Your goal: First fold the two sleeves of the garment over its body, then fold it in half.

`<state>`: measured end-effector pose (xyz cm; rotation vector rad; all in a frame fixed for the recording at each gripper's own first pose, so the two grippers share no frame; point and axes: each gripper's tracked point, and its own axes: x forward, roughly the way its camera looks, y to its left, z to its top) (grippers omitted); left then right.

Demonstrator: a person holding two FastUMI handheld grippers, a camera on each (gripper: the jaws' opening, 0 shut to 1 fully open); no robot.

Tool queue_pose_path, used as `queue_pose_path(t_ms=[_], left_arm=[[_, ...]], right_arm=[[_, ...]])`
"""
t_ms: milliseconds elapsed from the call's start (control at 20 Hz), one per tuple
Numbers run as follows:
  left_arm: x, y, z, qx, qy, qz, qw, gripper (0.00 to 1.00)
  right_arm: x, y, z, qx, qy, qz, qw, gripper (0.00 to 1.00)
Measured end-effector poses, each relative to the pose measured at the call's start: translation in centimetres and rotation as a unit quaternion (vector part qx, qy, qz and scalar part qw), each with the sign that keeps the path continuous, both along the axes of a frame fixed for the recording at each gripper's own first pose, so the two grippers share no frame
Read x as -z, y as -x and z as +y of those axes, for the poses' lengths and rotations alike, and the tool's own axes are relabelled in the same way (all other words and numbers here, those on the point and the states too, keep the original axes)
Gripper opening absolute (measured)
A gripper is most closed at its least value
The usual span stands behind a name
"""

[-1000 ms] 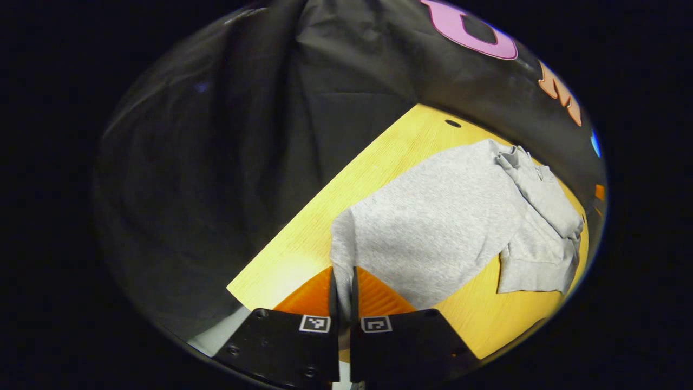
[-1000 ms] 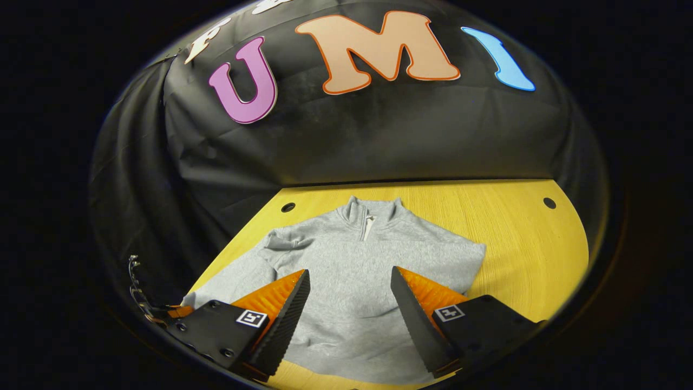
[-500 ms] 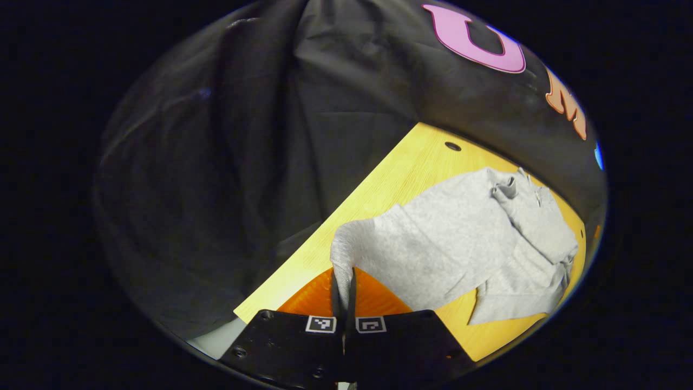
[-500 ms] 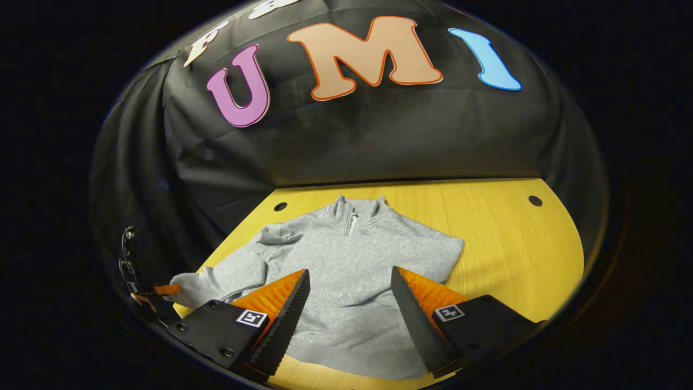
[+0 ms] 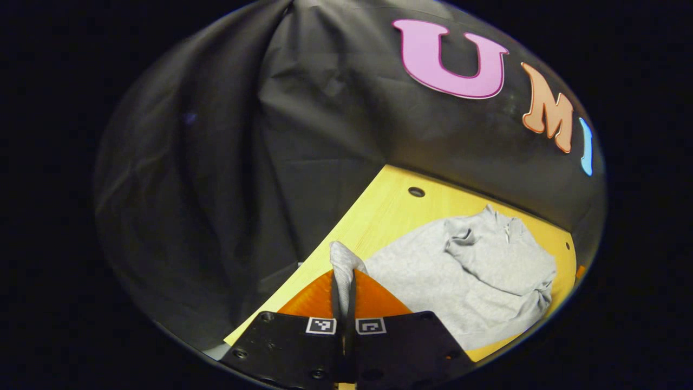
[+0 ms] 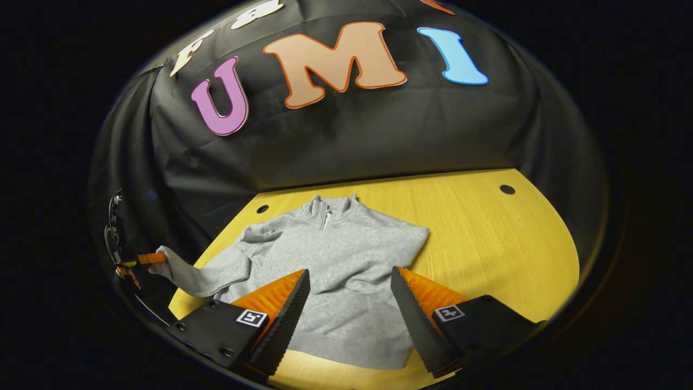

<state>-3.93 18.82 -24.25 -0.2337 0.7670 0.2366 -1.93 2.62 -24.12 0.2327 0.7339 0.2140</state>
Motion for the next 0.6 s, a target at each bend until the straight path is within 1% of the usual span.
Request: queue_pose_path(t_ms=[150, 300, 400, 600], left_arm=[[-2.0, -2.4, -2.3, 0.023, 0.003, -0.022, 1.0, 0.0], [-3.7, -4.9, -5.3, 0.057, -0.001, -0.039, 0.998, 0.0], [-5.2, -6.5, -7.6, 0.081, -0.003, -0.053, 0.995, 0.0], [-6.9, -9.2, -13.3, 0.127, 0.008, -0.074, 0.989, 0.0]], right_arm=[[0.3, 1.1, -1.8, 0.016, 0.001, 0.004, 1.0, 0.96], [0.6, 2.2, -3.3, 0.029, 0.0, 0.009, 1.0, 0.96], [0.8, 2.9, -4.2, 0.037, -0.002, 0.011, 0.999, 0.96], [0.9, 4.2, -6.4, 0.052, 0.0, 0.014, 0.999, 0.96]])
